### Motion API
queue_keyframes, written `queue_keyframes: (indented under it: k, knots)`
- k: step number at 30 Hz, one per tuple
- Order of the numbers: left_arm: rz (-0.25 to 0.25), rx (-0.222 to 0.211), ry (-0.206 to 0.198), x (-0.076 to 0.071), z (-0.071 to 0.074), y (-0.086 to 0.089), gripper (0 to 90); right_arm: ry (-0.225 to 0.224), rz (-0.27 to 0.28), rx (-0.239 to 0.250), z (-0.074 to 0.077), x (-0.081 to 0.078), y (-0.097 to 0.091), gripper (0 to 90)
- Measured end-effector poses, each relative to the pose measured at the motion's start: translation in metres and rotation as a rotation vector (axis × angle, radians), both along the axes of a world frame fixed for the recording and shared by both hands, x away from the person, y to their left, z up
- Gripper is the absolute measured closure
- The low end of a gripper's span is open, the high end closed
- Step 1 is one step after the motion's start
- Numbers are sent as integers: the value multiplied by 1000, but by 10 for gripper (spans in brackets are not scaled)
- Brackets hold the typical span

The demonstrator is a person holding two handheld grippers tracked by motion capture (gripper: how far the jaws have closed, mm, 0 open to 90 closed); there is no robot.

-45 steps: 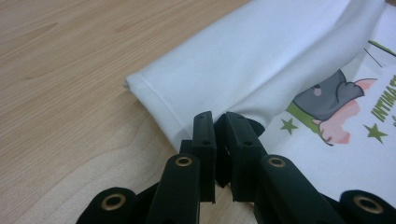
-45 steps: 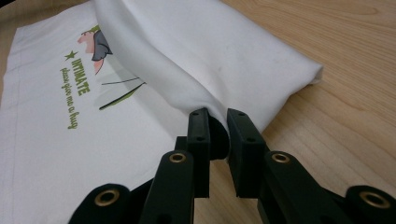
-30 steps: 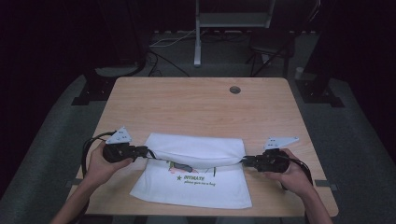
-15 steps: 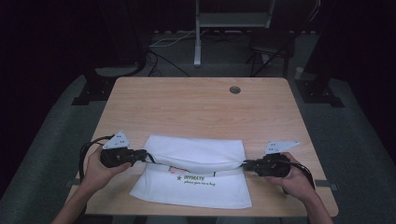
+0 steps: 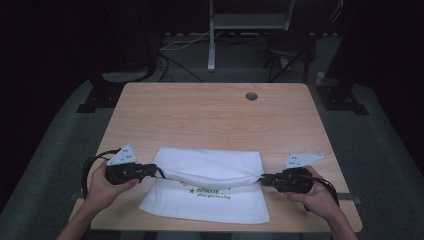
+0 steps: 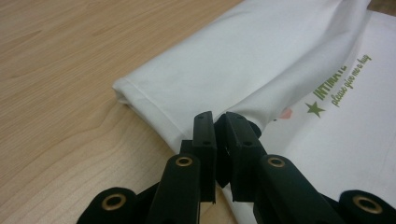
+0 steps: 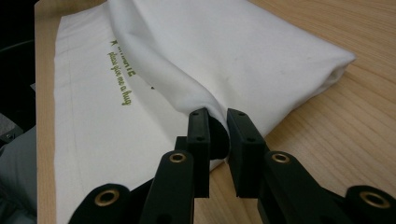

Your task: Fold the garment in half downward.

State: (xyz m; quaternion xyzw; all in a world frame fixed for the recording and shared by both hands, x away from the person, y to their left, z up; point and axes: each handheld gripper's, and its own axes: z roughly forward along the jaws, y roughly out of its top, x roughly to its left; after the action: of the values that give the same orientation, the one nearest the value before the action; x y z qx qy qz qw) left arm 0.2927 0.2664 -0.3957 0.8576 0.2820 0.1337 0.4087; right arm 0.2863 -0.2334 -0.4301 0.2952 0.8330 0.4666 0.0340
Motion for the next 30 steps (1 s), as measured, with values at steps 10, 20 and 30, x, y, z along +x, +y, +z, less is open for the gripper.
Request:
queue_keyframes:
  k: [10,20,30]
  knots:
    - [-10,-6,-5,-10,0,2,835,-7,16,-1,2,-8,1,801]
    - [-23,0,-12,-19,-1,2,835,-12,32,3,3,-16,2,800]
    - [-28,0,-15,-28,-2,4,834,-10,40,12,-1,-24,1,800]
